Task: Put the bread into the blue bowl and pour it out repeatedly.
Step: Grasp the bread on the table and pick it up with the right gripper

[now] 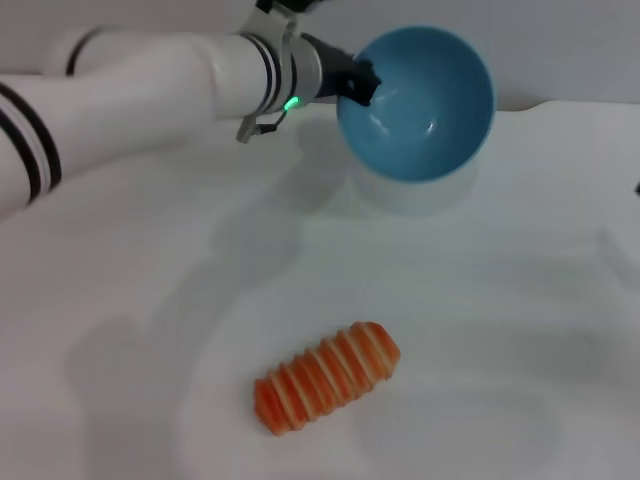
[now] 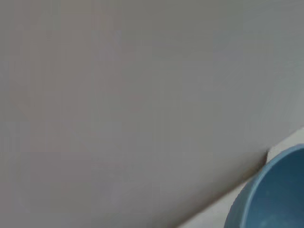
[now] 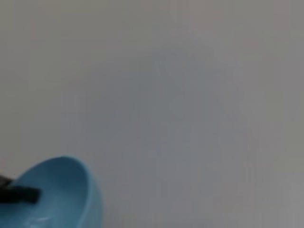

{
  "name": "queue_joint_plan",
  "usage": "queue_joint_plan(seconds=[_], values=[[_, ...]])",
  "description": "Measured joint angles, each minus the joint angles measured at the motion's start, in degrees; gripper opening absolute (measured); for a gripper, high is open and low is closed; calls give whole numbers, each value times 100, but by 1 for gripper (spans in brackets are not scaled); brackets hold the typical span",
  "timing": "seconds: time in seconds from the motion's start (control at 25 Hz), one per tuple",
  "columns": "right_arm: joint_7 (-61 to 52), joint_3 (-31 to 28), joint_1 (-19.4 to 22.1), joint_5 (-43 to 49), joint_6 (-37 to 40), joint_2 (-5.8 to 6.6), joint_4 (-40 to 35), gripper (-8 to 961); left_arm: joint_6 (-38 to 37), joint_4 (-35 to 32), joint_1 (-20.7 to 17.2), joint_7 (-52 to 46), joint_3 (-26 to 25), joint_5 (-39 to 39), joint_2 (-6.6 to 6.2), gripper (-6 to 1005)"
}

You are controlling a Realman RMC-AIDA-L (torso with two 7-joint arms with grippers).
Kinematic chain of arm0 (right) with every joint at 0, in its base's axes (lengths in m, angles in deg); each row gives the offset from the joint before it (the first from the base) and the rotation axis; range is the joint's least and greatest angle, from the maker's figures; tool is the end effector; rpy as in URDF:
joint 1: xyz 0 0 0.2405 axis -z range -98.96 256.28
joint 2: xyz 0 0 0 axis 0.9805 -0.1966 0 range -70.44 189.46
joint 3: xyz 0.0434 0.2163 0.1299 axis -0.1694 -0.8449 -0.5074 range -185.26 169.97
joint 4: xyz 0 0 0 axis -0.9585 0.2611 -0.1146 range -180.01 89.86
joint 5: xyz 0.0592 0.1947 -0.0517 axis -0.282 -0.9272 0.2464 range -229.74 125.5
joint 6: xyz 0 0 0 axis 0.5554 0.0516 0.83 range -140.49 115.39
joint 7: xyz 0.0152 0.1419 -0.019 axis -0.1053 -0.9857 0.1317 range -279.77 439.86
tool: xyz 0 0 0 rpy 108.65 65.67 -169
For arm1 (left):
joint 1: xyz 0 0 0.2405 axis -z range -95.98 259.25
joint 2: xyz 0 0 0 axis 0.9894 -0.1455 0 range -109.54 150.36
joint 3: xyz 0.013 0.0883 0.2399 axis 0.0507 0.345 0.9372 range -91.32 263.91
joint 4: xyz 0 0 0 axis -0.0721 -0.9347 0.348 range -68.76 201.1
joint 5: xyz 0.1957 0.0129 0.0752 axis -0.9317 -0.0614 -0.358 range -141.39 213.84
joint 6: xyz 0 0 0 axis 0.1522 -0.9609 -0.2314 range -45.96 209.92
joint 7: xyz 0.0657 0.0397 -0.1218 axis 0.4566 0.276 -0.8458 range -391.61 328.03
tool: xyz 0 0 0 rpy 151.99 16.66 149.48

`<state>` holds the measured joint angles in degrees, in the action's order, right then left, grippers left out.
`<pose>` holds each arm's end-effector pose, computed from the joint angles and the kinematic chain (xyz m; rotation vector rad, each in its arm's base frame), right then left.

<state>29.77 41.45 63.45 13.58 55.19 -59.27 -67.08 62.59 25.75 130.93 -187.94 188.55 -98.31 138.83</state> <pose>0.3590 0.2975 0.0147 -1.8996 0.7483 0.7843 -0.1451 0.4553 -0.0834 -2.2515 -0.6625 -0.1243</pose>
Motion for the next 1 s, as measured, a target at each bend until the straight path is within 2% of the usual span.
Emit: queue_joint_plan(seconds=[0.08, 0.24, 0.36, 0.48, 0.6, 0.8, 1.0], values=[[-782, 60, -18, 700, -181, -11, -589, 696, -406, 81, 105, -5, -292, -21, -2, -2], [-2497, 254, -35, 2302, -221, -18, -1825, 696, -625, 523, 330, -259, -530, -162, -18, -2], [-3483, 489, -53, 3179, 47, -29, -2555, 695, -718, 1017, 559, -474, -848, -377, -27, -1], [-4180, 793, -240, 3697, 531, -11, -2936, 695, -725, 1147, 604, -515, -1078, -459, -28, -1], [-4542, 1192, -513, 3944, 775, 3, -2984, 695, -680, 1138, 596, -552, -1182, -465, -29, -1], [-4877, 2004, -967, 4022, 486, -8, -2788, 694, -626, 1177, 633, -644, -1256, -468, -25, -1], [-5050, 2482, -1587, 3998, -60, -15, -1906, 694, -589, 1135, 596, -663, -1258, -449, 0, -2]])
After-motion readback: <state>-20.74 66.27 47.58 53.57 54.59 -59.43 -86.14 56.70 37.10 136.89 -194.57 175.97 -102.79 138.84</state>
